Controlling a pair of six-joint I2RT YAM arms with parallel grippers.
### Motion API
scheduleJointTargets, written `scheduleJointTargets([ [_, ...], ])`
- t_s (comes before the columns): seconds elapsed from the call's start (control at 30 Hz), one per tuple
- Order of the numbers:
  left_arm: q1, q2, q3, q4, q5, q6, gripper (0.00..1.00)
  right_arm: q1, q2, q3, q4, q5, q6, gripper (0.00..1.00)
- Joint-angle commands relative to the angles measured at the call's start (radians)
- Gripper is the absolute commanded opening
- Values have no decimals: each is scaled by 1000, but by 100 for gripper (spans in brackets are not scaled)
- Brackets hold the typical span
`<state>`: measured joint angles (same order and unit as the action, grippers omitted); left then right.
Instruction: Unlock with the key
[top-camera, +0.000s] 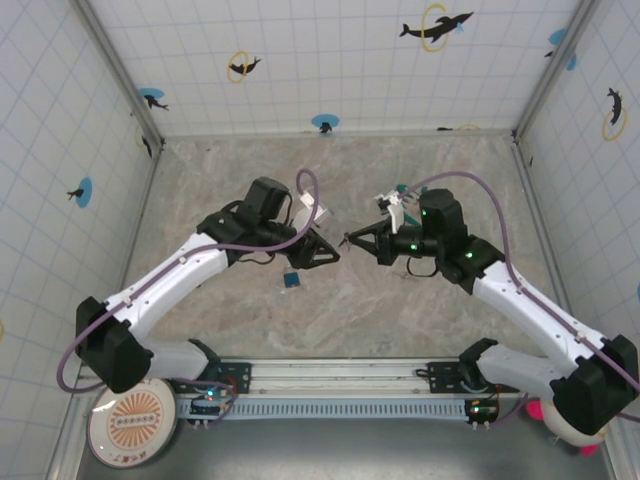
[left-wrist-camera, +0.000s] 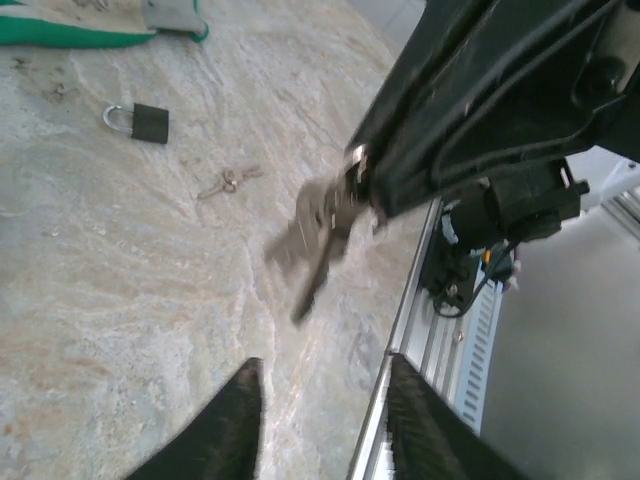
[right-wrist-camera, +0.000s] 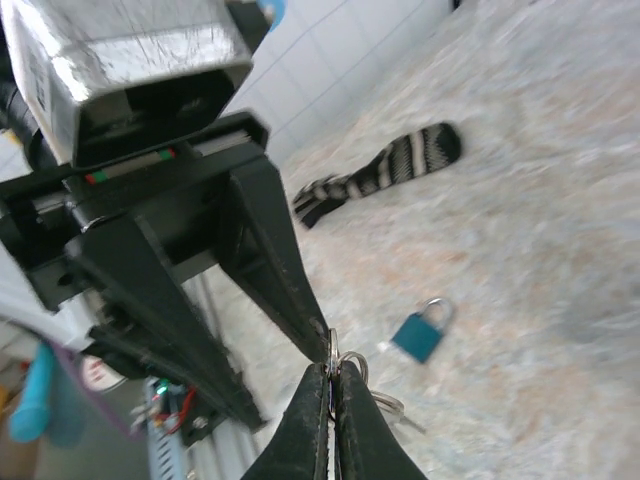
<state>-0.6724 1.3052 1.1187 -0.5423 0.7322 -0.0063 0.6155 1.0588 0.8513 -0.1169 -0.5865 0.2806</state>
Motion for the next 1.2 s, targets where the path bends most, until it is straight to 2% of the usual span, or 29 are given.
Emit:
scheduleJointTargets([
  [0.0, 35, -61, -49, 129, -27, -92, 40, 1, -56, -4, 14, 168, -45, 0],
  [0.07, 62, -92, -80, 194, -54, -177, 41, 1, -72, -9, 26, 225, -58, 0],
  [0.13, 94, -117, -112, 268, -90, -278, 47, 8, -86, -14, 37, 287, -79, 0],
  [0.23, 149, -147, -156, 400, -86, -445, 48, 47, -126, -35, 83, 459, -146, 0],
  [0.33, 181, -168, -196, 511, -138, -626, 59, 117, -173, -74, 174, 616, -243, 0],
  [0.53, 189, -129, -208, 679, -56, -872, 60, 275, -203, -131, 353, 901, -475, 0],
  [0.8, 137, -105, -192, 844, 44, -1084, 66, 462, -118, -103, 447, 1115, -718, 0],
  [1.17, 83, -48, -194, 988, 123, -1222, 69, 555, -74, -92, 512, 1202, -861, 0],
])
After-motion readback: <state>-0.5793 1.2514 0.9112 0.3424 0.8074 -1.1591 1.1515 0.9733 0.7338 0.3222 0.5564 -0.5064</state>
